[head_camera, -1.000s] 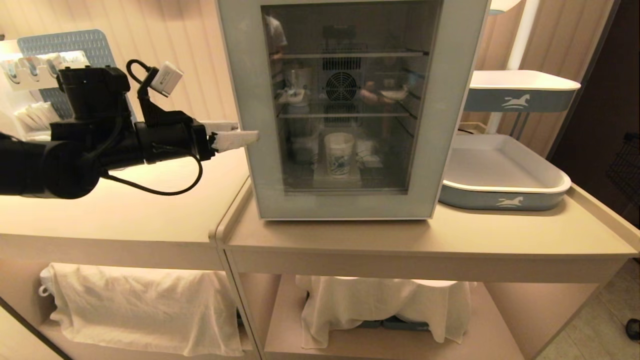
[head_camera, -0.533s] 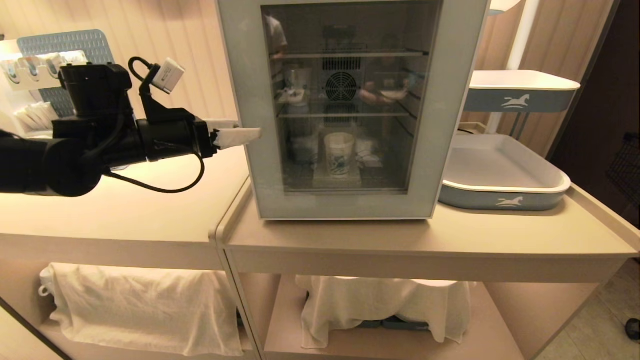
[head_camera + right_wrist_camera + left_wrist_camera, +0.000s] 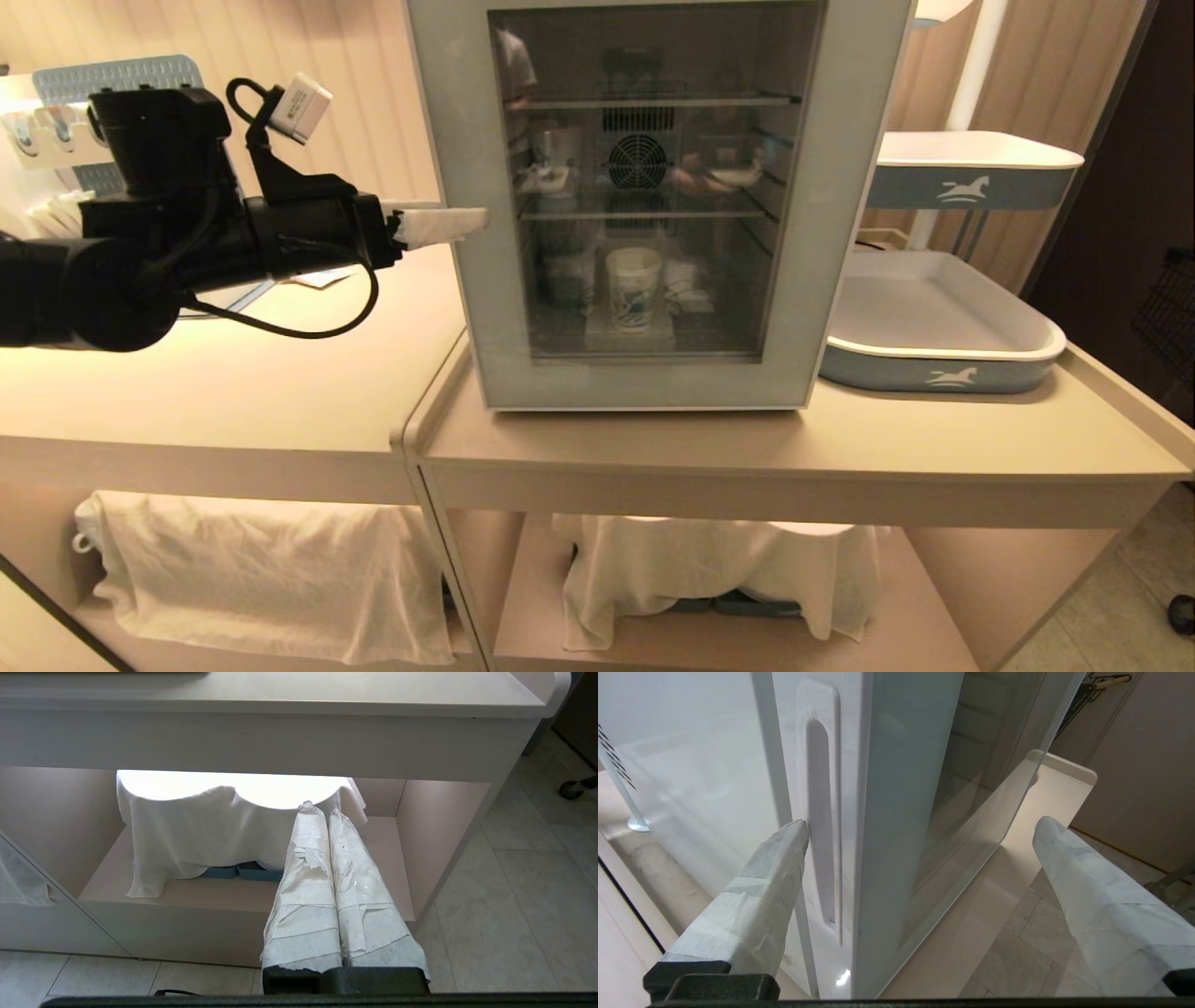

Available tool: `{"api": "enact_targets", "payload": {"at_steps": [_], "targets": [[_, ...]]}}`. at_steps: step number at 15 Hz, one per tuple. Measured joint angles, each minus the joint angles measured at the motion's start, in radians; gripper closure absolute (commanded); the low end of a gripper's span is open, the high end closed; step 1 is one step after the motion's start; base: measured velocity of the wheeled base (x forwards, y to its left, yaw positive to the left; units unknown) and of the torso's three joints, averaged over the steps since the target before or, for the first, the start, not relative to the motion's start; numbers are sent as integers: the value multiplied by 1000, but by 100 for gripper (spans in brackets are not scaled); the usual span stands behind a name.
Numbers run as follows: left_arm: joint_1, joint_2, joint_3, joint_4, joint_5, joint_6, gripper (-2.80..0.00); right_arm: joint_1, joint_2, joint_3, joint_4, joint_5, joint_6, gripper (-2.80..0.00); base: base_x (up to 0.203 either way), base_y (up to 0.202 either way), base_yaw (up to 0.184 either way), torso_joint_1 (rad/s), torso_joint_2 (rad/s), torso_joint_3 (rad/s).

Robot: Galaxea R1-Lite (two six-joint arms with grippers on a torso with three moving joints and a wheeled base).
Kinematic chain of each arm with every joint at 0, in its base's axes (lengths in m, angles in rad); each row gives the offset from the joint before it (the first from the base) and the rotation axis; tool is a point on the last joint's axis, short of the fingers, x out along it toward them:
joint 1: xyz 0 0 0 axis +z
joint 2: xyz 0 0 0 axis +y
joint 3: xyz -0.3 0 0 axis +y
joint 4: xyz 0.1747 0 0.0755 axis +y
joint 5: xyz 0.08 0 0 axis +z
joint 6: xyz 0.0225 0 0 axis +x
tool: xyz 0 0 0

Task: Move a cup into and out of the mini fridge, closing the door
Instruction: Open the freezer door

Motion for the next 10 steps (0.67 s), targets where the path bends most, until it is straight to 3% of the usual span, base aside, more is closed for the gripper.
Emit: {"api": "enact_targets", "payload": {"at_steps": [10], "targets": [[-12,3,-55,0,3,-41,-280,0,0,0,0,0,0,0,0,0,0,0,0,0]]}}
